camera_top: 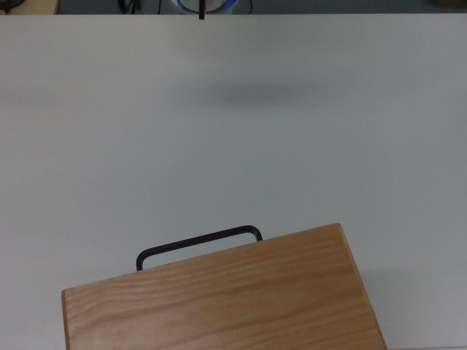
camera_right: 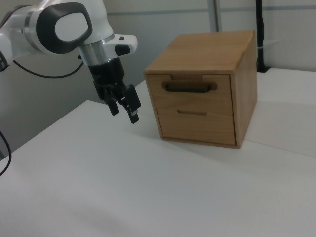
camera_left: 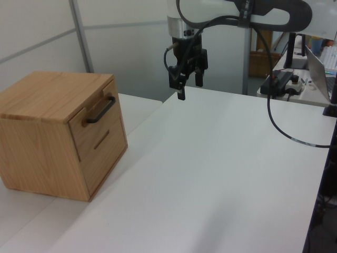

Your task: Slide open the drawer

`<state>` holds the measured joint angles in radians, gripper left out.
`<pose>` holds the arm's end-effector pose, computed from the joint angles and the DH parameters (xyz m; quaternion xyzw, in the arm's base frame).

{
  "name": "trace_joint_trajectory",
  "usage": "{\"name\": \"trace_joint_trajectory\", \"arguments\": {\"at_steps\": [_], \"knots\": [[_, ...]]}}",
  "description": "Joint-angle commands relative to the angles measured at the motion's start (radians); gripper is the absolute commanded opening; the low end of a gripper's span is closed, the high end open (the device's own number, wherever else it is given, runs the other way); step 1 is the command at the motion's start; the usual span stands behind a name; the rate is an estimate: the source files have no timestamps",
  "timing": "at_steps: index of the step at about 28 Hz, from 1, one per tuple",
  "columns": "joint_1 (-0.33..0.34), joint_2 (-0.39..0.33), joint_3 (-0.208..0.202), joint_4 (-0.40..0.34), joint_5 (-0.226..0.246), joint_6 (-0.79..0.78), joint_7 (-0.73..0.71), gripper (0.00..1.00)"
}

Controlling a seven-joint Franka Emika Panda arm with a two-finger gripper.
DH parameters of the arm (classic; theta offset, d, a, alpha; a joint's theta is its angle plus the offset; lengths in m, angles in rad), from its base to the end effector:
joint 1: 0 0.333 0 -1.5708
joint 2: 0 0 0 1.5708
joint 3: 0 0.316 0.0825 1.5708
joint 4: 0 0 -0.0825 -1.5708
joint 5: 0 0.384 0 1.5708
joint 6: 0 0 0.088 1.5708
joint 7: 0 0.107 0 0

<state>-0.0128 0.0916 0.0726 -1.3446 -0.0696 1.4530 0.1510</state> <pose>0.5698 0.0236 0.6683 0.9982 -0.0501 0.0117 0.0301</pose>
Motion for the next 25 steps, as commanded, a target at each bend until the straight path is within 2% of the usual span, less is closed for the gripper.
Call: {"name": "trace_joint_trajectory", "arguments": {"at_steps": [1, 9, 10, 12, 20, 25], "knots": [[0.004, -0.009, -0.007, 0.004, -0.018, -0.040, 0.123, 0.00], [0.002, -0.015, -0.010, 0.004, -0.016, -0.080, 0.245, 0.00], [0.002, -0.012, -0.008, 0.004, -0.018, -0.092, 0.266, 0.26], [0.002, -0.006, -0.010, 0.002, -0.018, -0.094, 0.292, 1.00], [-0.004, 0.054, -0.008, 0.004, -0.025, -0.063, 0.462, 1.00], [-0.004, 0.097, -0.001, -0.001, -0.024, 0.018, 0.458, 1.00]]}}
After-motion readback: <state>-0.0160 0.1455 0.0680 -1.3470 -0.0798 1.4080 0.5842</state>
